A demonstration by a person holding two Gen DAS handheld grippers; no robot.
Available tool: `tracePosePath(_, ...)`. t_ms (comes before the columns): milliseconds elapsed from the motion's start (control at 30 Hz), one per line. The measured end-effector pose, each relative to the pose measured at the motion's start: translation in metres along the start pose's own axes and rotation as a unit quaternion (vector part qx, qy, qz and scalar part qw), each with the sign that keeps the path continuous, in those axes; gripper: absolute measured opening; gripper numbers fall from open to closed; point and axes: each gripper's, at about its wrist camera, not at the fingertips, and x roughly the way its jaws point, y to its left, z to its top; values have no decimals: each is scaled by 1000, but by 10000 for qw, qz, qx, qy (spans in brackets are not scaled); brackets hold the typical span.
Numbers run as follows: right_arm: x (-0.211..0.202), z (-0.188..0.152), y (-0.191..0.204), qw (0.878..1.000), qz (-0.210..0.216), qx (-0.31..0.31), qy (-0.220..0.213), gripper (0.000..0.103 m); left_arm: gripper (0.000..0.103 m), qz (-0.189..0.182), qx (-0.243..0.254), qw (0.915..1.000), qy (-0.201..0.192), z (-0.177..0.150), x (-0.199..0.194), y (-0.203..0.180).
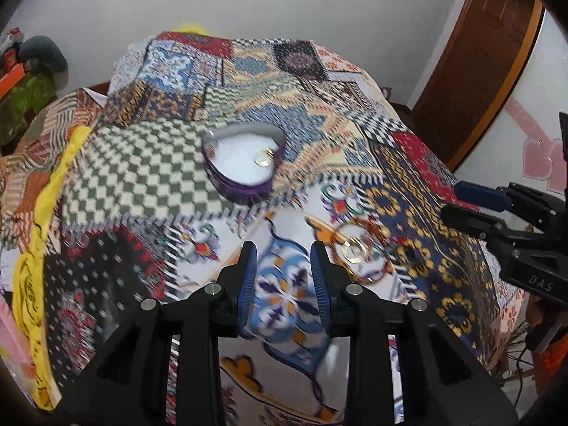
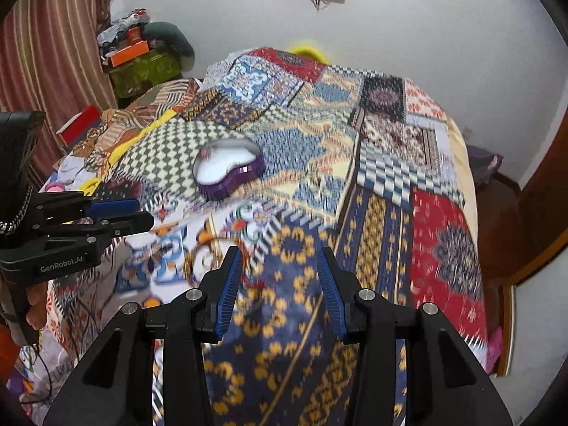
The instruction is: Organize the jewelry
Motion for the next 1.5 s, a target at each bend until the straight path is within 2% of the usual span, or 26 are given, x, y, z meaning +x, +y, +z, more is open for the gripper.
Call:
tracePosePath(133, 6, -17, -2, 9998, 72, 79, 194, 40, 30, -16, 99, 9999, 39, -10, 4, -12)
tracePosePath(267, 15, -26, 1, 9986, 322, 74, 404, 40, 30, -15, 76, 10000, 24, -18, 5, -17)
tracePosePath(433, 31, -28, 8, 9984, 250, -23, 515, 40, 30, 25, 30, 10000, 34, -29, 6, -19)
tracePosePath(700, 38, -28, 13, 9989, 316, -146, 328, 39, 30, -129, 77, 9998, 97, -30, 7, -22)
tracePosePath(767, 38, -29, 15, 9990, 295, -217, 270, 29, 30, -164, 95, 9998, 85, -29, 7, -24)
tracePosePath(800, 38, -30, 17, 9990, 300, -235, 250, 21, 30, -178, 94, 9998, 78, -29, 8, -25)
tracePosePath(833, 38, -30, 17, 9990, 302, -219, 234, 20, 30, -191, 85, 9998, 79, -28, 9, -26)
tracePosePath(1067, 31, -31, 6, 9984, 529, 138, 135, 20, 30, -257, -38, 9996, 115, -21, 21, -32)
tracePosePath(1133, 30, -32, 4, 9986, 495, 152, 116, 20, 26, -272, -100, 9995, 105, -17, 24, -33)
tracePosePath(1333, 24, -37, -4, 9989, 429, 207, 8, 20, 26, -409, -377, 9982, 211, -13, 36, -31)
tracePosePath(1433, 19, -38, -8, 9988, 433, 243, -56, 20, 25, -303, -313, 9989, 188, -15, 39, -36)
tracePosePath(1500, 17, -38, -9, 9987, 422, 258, -86, 20, 21, -193, -236, 9994, 174, -16, 40, -39)
